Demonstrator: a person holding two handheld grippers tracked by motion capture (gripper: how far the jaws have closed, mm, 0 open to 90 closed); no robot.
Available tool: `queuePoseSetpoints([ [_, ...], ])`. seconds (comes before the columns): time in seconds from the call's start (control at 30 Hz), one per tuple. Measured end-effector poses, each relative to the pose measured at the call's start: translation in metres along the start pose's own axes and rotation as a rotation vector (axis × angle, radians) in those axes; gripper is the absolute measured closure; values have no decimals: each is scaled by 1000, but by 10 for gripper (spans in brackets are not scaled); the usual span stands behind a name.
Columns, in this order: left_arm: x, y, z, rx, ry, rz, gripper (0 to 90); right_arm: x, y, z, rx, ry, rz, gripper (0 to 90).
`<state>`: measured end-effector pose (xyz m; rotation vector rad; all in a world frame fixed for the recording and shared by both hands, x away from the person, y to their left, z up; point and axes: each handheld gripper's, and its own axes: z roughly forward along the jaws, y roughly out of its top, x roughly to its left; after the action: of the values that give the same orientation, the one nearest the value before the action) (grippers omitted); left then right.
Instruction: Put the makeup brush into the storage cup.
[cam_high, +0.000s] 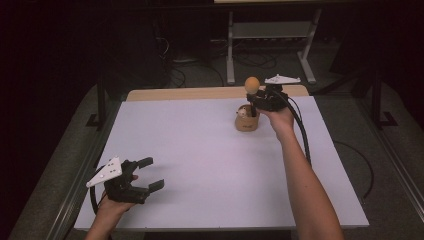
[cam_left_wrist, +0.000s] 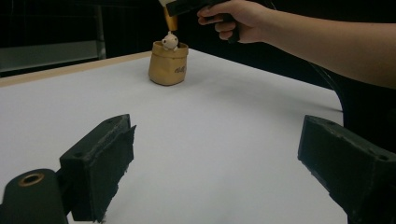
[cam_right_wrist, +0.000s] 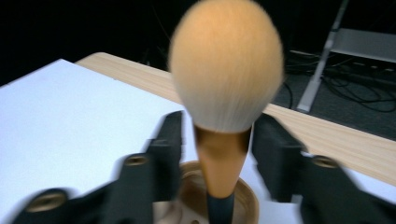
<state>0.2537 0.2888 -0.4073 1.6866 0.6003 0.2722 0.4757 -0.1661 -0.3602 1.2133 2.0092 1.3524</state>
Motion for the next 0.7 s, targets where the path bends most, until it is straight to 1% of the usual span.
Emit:
queuePoseSetpoints([
  [0.07, 0, 0, 0, 1, -1, 4, 100, 0, 1, -2, 6, 0, 11, 417],
  [0.1, -1, 0, 1, 0, -2, 0, 100, 0, 1, -3, 8, 0, 8, 400],
  [0.13, 0, 0, 1, 2, -5, 8, 100, -1, 2, -3, 6, 0, 6, 385],
  [0.2, -1, 0, 1, 3, -5, 8, 100, -1, 2, -5, 10, 8, 12, 375],
  [0.43, -2, 0, 2, -3, -4, 3, 100, 0, 3, -10, 0, 23, 14, 340],
  [0.47, -2, 0, 2, -1, -2, 3, 100, 0, 3, -11, -7, 19, 18, 310],
  [0.53, -2, 0, 2, -1, -2, 2, 100, 1, 3, -12, -10, 25, 24, 288],
  [0.7, -2, 1, 3, -3, -4, -2, 100, 1, 1, -16, -11, 32, 29, 262],
])
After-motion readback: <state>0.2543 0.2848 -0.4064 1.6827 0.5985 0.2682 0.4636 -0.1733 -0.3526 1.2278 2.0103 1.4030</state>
